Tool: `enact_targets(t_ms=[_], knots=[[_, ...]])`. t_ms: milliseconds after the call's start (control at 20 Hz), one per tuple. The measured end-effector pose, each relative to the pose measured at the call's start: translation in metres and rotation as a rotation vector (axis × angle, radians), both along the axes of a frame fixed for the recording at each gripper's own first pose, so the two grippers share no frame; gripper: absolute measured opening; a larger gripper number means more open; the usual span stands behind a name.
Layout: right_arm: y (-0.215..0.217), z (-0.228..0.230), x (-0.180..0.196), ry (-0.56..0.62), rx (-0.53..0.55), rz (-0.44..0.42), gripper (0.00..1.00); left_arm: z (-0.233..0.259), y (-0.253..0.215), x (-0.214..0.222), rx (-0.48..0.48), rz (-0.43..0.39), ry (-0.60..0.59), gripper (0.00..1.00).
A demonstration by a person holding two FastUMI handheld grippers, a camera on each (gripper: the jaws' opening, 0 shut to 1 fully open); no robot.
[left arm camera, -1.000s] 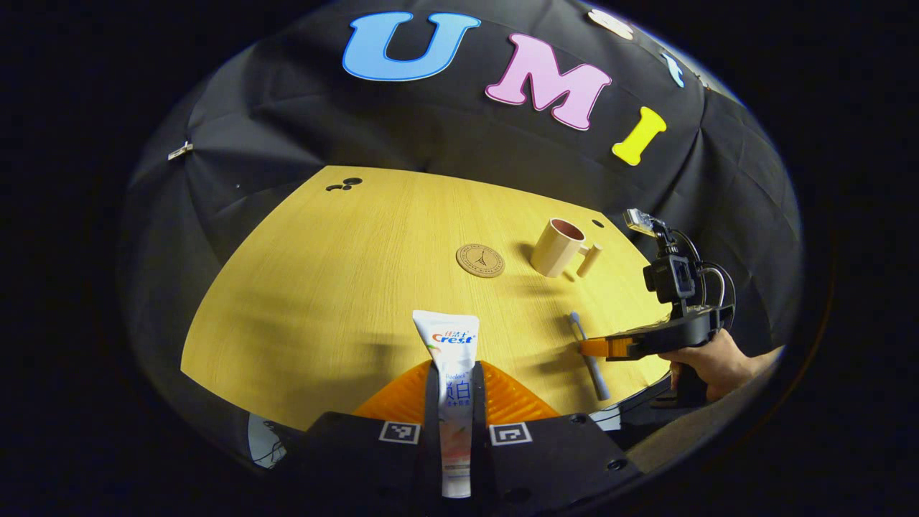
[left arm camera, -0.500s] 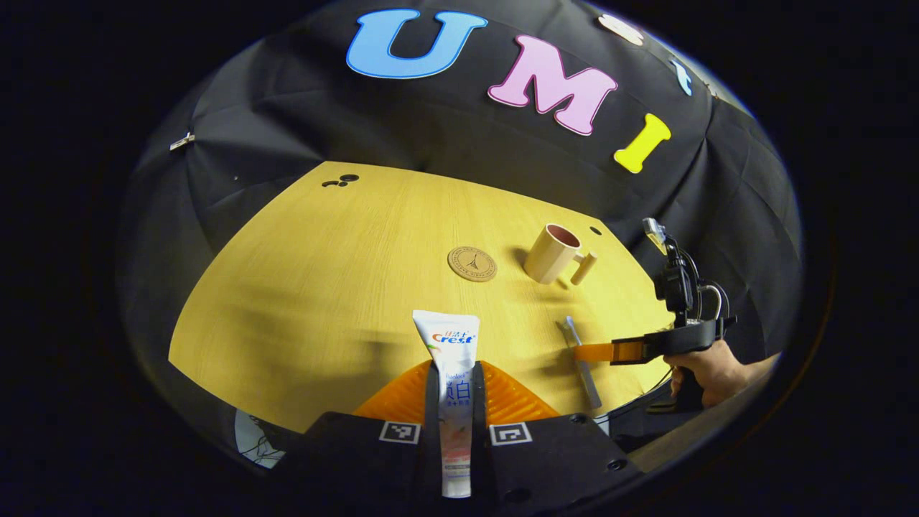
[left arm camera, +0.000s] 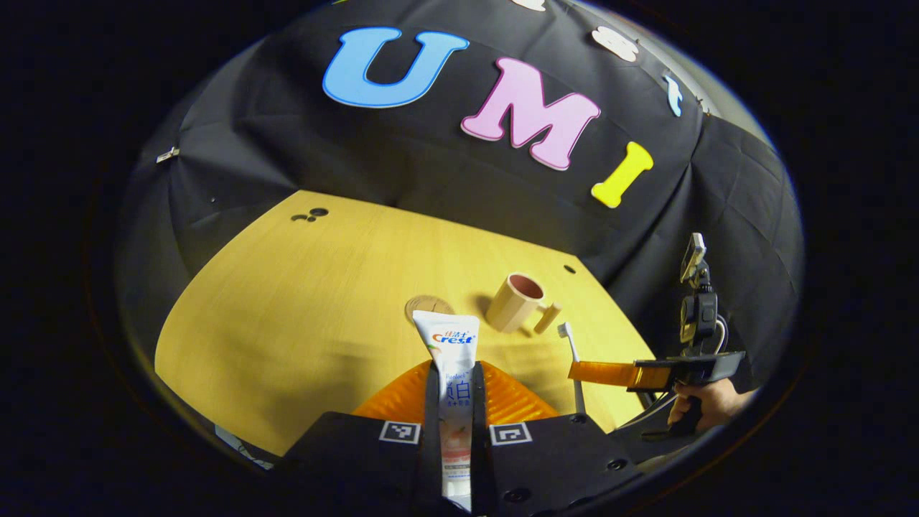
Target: Put the toothbrush and toothpaste on the desktop into the cup, then pick up the cup and place it on the coaster on the desktop.
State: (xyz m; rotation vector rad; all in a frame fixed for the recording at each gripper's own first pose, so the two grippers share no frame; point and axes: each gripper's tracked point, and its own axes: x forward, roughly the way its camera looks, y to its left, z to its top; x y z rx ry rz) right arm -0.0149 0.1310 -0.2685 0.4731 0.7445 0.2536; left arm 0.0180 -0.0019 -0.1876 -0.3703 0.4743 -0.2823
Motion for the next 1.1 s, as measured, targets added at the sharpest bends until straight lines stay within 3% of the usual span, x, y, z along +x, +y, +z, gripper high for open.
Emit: enact_targets(t_ms=[400, 500, 550, 600, 1100], knots=[[-0.044, 0.052, 0.029, -0.134, 0.119, -0.034, 0.05, 0.061, -0.057, 0.068, -0.106, -0.009, -0.183, 0.21], [-0.056, 0.051, 0.034, -0.146, 0.127, -0.040, 0.05, 0.075, -0.071, 0.087, -0.119, -0.012, -0.228, 0.21], [-0.063, 0.049, 0.037, -0.152, 0.131, -0.043, 0.05, 0.082, -0.078, 0.098, -0.127, -0.010, -0.254, 0.16], [-0.068, 0.047, 0.040, -0.154, 0.135, -0.047, 0.05, 0.090, -0.084, 0.108, -0.133, -0.008, -0.279, 0.21], [-0.094, 0.021, 0.067, -0.201, 0.197, -0.063, 0.05, 0.099, -0.127, 0.199, -0.162, 0.013, -0.459, 0.20]])
